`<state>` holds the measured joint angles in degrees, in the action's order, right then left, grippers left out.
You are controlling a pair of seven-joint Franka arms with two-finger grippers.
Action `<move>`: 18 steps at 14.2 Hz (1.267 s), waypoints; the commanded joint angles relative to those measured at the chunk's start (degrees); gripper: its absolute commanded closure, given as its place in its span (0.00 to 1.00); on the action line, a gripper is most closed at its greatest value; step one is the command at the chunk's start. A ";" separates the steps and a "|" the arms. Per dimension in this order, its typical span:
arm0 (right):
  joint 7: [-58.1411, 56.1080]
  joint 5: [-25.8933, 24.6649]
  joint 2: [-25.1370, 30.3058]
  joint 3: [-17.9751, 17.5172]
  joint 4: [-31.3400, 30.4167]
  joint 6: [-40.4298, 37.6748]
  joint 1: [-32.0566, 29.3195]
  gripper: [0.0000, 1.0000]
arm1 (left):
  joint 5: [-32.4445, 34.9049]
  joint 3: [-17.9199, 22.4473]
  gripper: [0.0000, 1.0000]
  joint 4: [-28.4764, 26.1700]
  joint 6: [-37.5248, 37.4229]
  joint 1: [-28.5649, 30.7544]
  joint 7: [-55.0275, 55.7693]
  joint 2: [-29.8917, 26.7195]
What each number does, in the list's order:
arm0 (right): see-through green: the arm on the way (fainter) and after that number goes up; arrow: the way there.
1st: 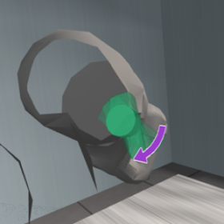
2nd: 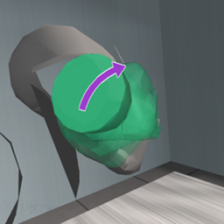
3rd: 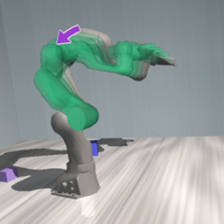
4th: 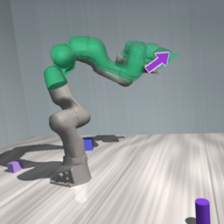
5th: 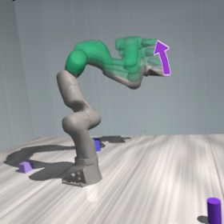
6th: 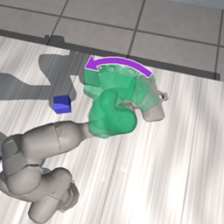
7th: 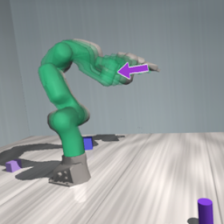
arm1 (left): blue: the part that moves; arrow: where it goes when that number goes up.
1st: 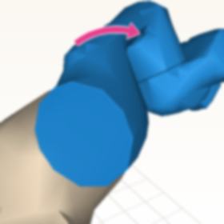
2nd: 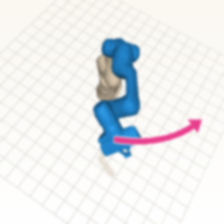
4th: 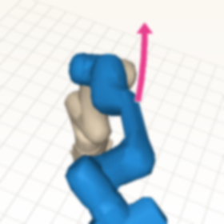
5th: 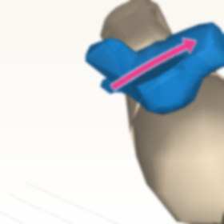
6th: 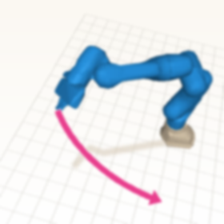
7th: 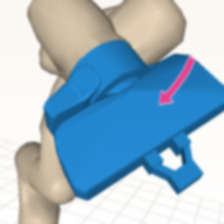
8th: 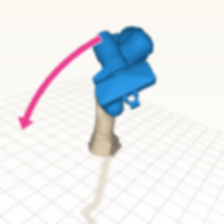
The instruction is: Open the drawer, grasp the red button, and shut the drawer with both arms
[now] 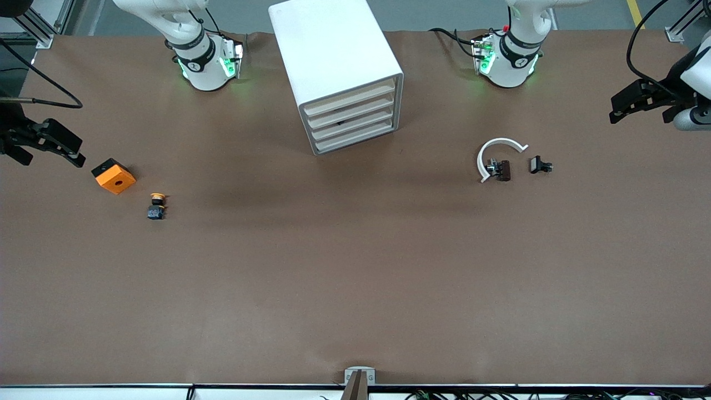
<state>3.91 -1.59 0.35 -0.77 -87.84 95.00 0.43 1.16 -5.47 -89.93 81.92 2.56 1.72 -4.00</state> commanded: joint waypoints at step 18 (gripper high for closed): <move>0.22 0.09 0.26 0.59 1.18 -0.34 0.80 0.00 | -10.72 -0.24 0.00 9.93 1.74 -13.17 46.57 27.35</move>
<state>3.91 -1.59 0.35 -0.66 -87.16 94.99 0.60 -7.61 -5.99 -85.40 83.86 -8.27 40.83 17.55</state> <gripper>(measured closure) 0.000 0.000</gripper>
